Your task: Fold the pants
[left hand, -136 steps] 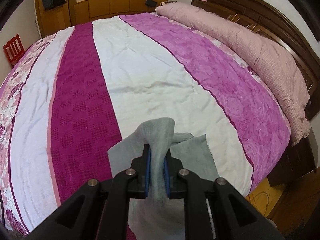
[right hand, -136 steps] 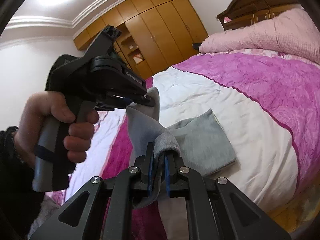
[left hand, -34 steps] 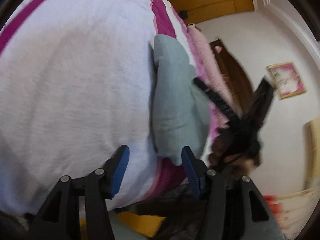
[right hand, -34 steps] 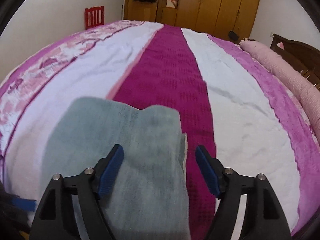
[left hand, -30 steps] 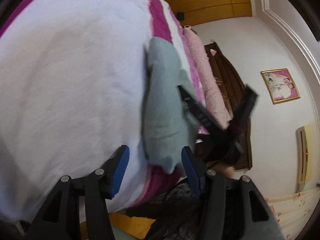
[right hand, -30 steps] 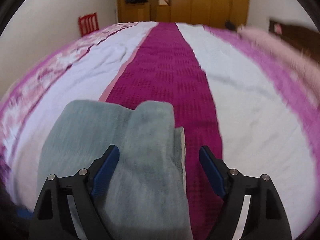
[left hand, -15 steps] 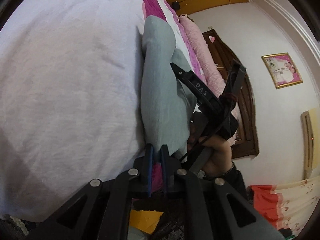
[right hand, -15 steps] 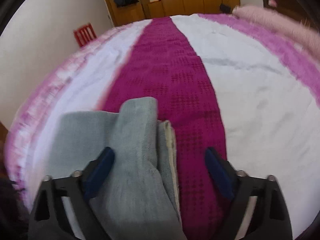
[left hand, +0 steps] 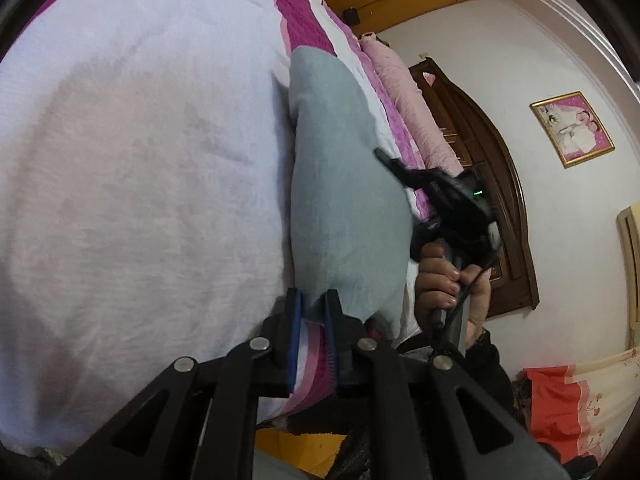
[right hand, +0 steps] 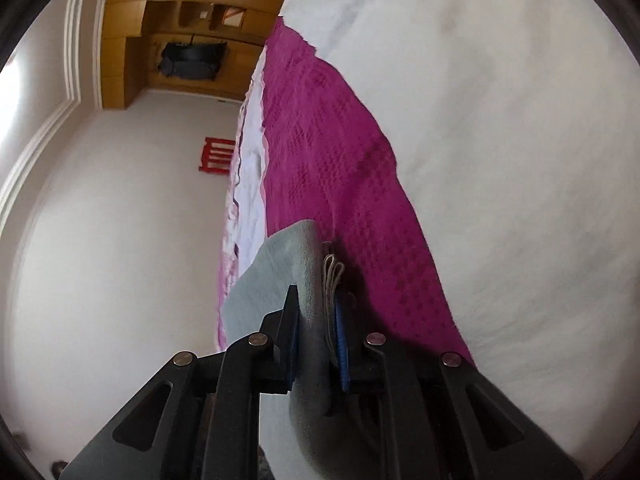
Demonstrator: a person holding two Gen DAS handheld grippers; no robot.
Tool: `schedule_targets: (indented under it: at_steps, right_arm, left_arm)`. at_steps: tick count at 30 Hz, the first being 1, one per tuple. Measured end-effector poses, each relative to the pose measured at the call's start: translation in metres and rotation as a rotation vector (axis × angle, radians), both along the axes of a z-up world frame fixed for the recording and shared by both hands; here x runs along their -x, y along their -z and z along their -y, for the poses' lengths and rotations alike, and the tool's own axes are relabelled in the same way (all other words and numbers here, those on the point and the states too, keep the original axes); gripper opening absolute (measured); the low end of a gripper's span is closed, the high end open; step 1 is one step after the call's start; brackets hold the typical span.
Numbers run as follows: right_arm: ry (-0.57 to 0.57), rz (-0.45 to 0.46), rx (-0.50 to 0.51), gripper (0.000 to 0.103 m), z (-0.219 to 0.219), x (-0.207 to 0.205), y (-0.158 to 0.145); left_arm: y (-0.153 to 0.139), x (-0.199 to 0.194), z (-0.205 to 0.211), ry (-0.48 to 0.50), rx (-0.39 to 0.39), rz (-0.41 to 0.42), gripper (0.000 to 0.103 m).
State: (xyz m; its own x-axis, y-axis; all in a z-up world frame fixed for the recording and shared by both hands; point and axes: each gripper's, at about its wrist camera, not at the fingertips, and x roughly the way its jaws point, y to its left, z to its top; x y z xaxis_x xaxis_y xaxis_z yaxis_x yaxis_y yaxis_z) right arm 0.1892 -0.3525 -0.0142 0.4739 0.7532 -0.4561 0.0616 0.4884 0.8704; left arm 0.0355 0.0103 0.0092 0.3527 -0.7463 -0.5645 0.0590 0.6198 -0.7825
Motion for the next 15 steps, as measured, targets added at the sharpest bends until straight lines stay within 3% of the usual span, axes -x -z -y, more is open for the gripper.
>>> schedule_targets:
  at_steps: [4,6,10,13,15]
  right_arm:
    - [-0.007,0.085,0.256,0.041,-0.015,0.009,-0.027]
    - [-0.011,0.141,0.444,0.046,-0.027,0.020,-0.050]
    - [-0.026,0.214,0.669,0.042,-0.040,0.047,-0.075]
    - [-0.011,0.208,0.617,0.031,-0.030,0.074,-0.080]
    - [-0.032,0.187,0.635,0.024,-0.031,0.084,-0.069]
  left_arm:
    - [0.001,0.000,0.006,-0.005,-0.036,0.007,0.011]
    - [-0.001,0.000,0.010,-0.008,-0.044,0.007,0.011]
    - [-0.004,0.001,0.001,-0.061,-0.034,0.017,0.010]
    - [-0.012,0.001,-0.016,-0.131,-0.012,0.046,0.007]
    - [-0.016,-0.001,-0.026,-0.162,0.009,0.056,0.007]
